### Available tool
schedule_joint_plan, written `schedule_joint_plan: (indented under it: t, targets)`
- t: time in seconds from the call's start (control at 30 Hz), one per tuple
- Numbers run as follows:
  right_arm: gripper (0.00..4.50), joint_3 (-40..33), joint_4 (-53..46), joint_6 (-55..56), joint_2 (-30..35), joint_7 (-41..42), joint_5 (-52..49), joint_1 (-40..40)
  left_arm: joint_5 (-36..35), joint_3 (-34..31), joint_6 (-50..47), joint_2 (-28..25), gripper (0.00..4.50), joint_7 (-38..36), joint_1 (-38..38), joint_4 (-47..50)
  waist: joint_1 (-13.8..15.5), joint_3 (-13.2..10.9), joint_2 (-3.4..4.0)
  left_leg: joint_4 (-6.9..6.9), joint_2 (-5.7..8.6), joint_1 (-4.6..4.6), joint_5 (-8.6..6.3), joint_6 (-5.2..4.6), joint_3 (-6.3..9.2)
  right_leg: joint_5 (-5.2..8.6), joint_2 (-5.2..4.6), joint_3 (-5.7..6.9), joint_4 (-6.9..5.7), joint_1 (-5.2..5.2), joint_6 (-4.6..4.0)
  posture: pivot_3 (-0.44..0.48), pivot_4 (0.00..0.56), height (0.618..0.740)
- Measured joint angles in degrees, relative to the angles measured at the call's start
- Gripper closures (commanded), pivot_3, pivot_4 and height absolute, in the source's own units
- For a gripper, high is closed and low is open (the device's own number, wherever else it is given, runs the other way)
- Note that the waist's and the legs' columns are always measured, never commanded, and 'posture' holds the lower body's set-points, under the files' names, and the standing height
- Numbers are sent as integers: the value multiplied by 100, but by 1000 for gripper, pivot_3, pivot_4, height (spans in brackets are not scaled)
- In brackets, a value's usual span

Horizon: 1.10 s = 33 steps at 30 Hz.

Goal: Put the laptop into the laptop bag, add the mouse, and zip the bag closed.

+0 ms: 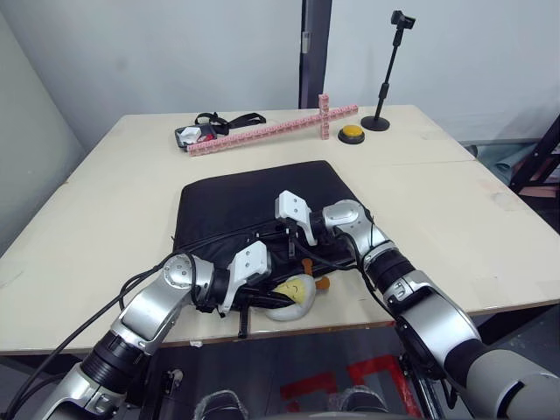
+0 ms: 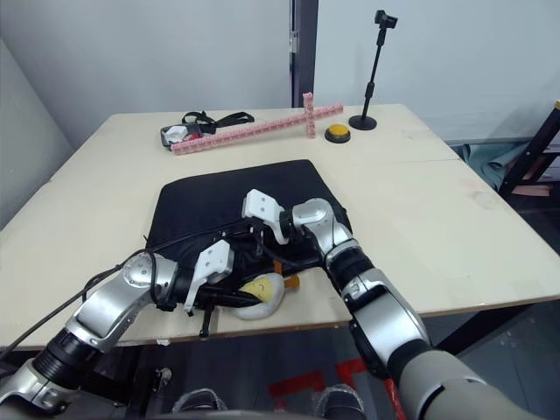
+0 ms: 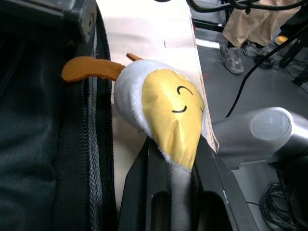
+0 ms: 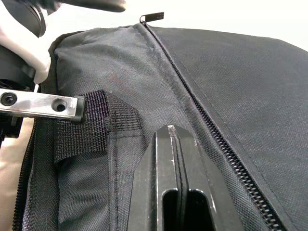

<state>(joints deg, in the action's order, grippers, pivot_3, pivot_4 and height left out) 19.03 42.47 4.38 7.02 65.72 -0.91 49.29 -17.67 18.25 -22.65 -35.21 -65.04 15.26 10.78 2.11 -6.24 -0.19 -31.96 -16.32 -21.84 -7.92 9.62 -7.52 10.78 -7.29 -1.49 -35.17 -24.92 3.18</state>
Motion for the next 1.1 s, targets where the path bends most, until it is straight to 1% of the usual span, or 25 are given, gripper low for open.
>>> schedule_joint_plan:
  t: [0.03,0.13,0.17,0.3,0.33,0.43,0.6,0.73,0.8,0.87,1.0,1.03,1.1]
  targets:
    - [4500,-1,-1,-1,1,0,0,0,0,0,0,0,3295,0,-1,0,2,0,0,0,0,0,0,0,0,0,0,0,0,0,0,0,150,740]
    - [4500,-20,-7,-7,2,-1,-1,-1,-11,-3,-1,-4,2179,-12,-43,2,3,-1,1,0,0,-1,0,0,0,0,0,0,0,0,0,0,150,740]
    - [4500,-41,-11,-12,1,-1,-2,-1,-14,-7,-1,-4,1874,-9,-55,4,3,-1,1,0,0,-1,0,0,0,0,0,0,0,0,0,0,150,740]
    - [4500,-114,-17,-120,-17,-4,-83,-2,-75,-110,-21,-1,369,70,-108,30,7,-3,3,0,0,-4,0,0,1,0,0,0,0,-3,0,0,150,740]
    - [4500,-126,-19,-139,-22,-15,-100,-1,-100,-173,-55,-8,86,87,-121,61,8,-3,4,0,0,-4,0,0,1,0,0,0,0,-3,0,0,150,740]
    - [4500,-183,-11,-198,-42,-55,-140,9,-293,-417,-210,-56,35,172,-205,294,10,-4,4,0,0,-7,0,0,0,0,0,0,2,-6,0,0,150,740]
    - [4500,-336,14,-357,-80,-74,-262,58,-799,-1014,-709,-220,35,358,-461,772,11,-7,5,0,0,-13,1,1,-1,0,1,1,13,-19,0,0,150,740]
    - [4500,-567,-228,-900,-99,-37,-579,63,-1150,-1362,-1005,-425,35,462,-726,1183,15,-23,8,0,0,-21,2,3,-3,0,1,1,24,-23,0,0,150,740]
    - [4500,-734,-725,-1506,25,44,-887,62,-1395,-1756,-1180,-649,35,515,-963,1418,19,-52,8,1,0,-37,3,5,-3,0,2,1,30,-39,0,0,150,740]
    - [3955,-928,-1309,-2031,303,121,-1167,64,-1573,-2186,-1315,-860,0,556,-1161,1533,35,-56,7,9,0,-45,5,8,-3,0,3,6,45,-41,1,0,150,740]
    - [2629,-1157,-2461,-3005,953,281,-1667,63,-2046,-3071,-1632,-1182,0,591,-1508,1666,62,-56,5,28,0,-49,10,3,-3,-3,6,14,77,-35,4,0,150,740]
    - [2213,-1179,-2652,-3169,1160,354,-1756,62,-2165,-3284,-1727,-1288,0,594,-1586,1672,71,-56,4,30,0,-48,10,2,-3,-3,6,14,80,-33,5,0,150,740]
    - [1592,-1236,-2809,-3287,1569,464,-1793,60,-2355,-3651,-1894,-1448,0,599,-1676,1681,86,-56,3,36,0,-45,9,3,-5,-3,6,15,85,-30,5,0,150,740]
